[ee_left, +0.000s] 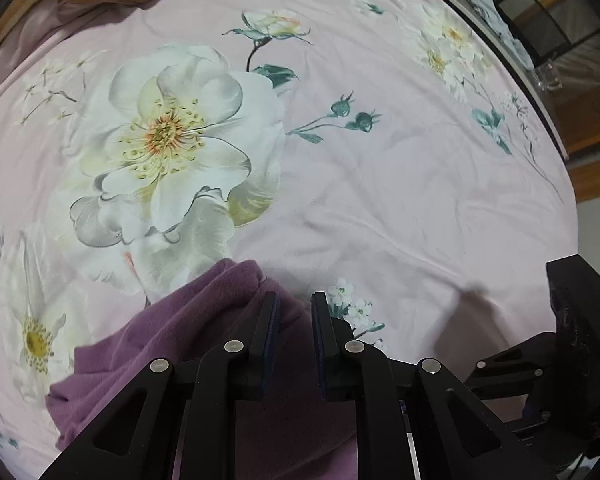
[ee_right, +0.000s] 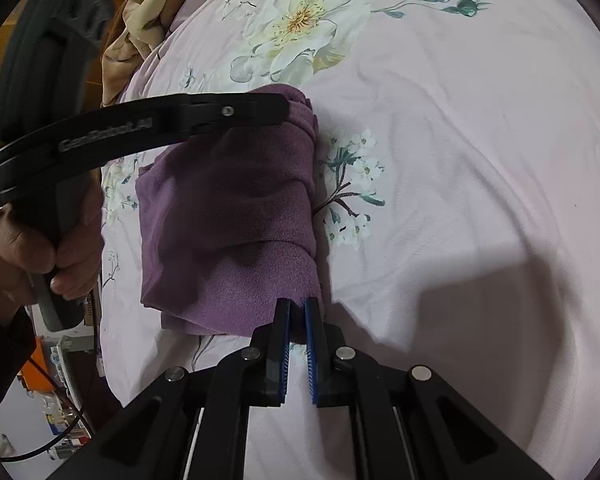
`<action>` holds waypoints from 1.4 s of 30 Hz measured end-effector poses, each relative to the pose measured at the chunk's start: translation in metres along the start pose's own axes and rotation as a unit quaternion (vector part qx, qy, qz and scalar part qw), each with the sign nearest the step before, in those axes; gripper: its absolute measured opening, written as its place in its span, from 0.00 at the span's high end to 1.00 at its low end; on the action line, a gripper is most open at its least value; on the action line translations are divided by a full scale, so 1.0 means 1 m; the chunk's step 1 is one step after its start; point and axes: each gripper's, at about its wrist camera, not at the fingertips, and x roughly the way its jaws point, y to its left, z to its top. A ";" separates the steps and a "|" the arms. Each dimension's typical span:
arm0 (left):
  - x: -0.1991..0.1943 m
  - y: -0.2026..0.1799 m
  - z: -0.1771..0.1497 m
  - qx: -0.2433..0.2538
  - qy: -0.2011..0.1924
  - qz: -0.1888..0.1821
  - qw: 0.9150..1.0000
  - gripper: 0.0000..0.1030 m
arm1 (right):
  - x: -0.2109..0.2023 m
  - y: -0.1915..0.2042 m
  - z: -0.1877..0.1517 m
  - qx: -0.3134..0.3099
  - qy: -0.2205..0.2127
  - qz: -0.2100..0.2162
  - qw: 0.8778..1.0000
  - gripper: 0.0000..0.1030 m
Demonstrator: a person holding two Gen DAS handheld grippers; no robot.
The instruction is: Fold clothes
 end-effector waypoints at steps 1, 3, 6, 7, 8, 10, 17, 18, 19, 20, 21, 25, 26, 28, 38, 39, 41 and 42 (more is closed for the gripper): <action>-0.001 -0.001 0.001 0.006 0.000 0.003 1.000 0.85 | 0.001 0.001 -0.001 0.001 -0.001 0.002 1.000 0.93; -0.005 -0.003 0.002 0.021 -0.004 0.014 1.000 0.80 | 0.000 0.002 -0.002 0.001 -0.003 0.007 1.000 0.93; -0.004 -0.003 0.001 0.034 0.005 0.016 0.999 0.73 | -0.001 0.002 -0.002 0.002 -0.004 0.010 1.000 0.93; -0.003 -0.004 0.000 0.039 0.006 0.017 0.999 0.73 | -0.002 0.002 -0.002 0.003 -0.004 0.012 1.000 0.93; -0.003 -0.005 0.000 0.044 0.007 0.018 0.999 0.73 | -0.003 0.002 -0.002 0.003 -0.004 0.012 1.000 0.93; -0.002 -0.005 -0.001 0.044 0.007 0.020 0.999 0.77 | -0.003 0.003 -0.002 0.003 -0.004 0.011 1.000 0.93; 0.000 0.003 -0.005 0.034 -0.002 0.039 0.999 0.98 | -0.006 0.010 -0.005 -0.016 -0.015 -0.007 1.000 0.95; -0.001 0.004 -0.005 0.032 -0.006 0.045 0.998 0.98 | -0.007 0.011 -0.006 -0.020 -0.016 -0.011 1.000 0.95; -0.002 0.006 -0.004 0.025 -0.010 0.047 0.999 0.98 | -0.008 0.012 -0.007 -0.024 -0.018 -0.015 0.999 0.96; -0.003 0.011 -0.003 0.013 -0.016 0.048 0.999 0.98 | -0.009 0.013 -0.009 -0.028 -0.020 -0.019 0.999 0.96; -0.004 0.016 -0.003 -0.001 -0.020 0.044 0.999 0.98 | -0.010 0.013 -0.011 -0.029 -0.020 -0.021 0.999 0.96; -0.003 0.031 -0.002 -0.030 -0.025 0.036 0.999 0.98 | -0.009 0.012 -0.022 -0.023 -0.020 -0.021 0.999 0.97; -0.002 0.031 -0.002 -0.025 -0.023 0.039 0.999 0.98 | -0.008 0.011 -0.024 -0.018 -0.020 -0.020 0.999 0.97; -0.002 0.032 -0.002 -0.026 -0.027 0.044 0.998 1.00 | -0.008 0.009 -0.025 -0.014 -0.021 -0.019 1.000 0.97; -0.062 0.083 -0.010 -0.101 -0.108 0.066 0.987 0.99 | -0.040 0.006 -0.014 -0.005 -0.046 -0.025 0.999 0.93; -0.073 0.089 -0.016 -0.112 -0.120 0.061 0.985 0.99 | -0.044 0.005 -0.013 -0.003 -0.051 -0.025 0.998 0.92; -0.088 0.096 -0.029 -0.139 -0.138 0.050 0.979 0.99 | -0.053 0.004 -0.009 0.000 -0.060 -0.025 0.998 0.87; -0.087 0.093 -0.041 -0.156 -0.141 0.046 0.977 0.99 | -0.054 0.006 -0.005 0.000 -0.062 -0.023 0.998 0.86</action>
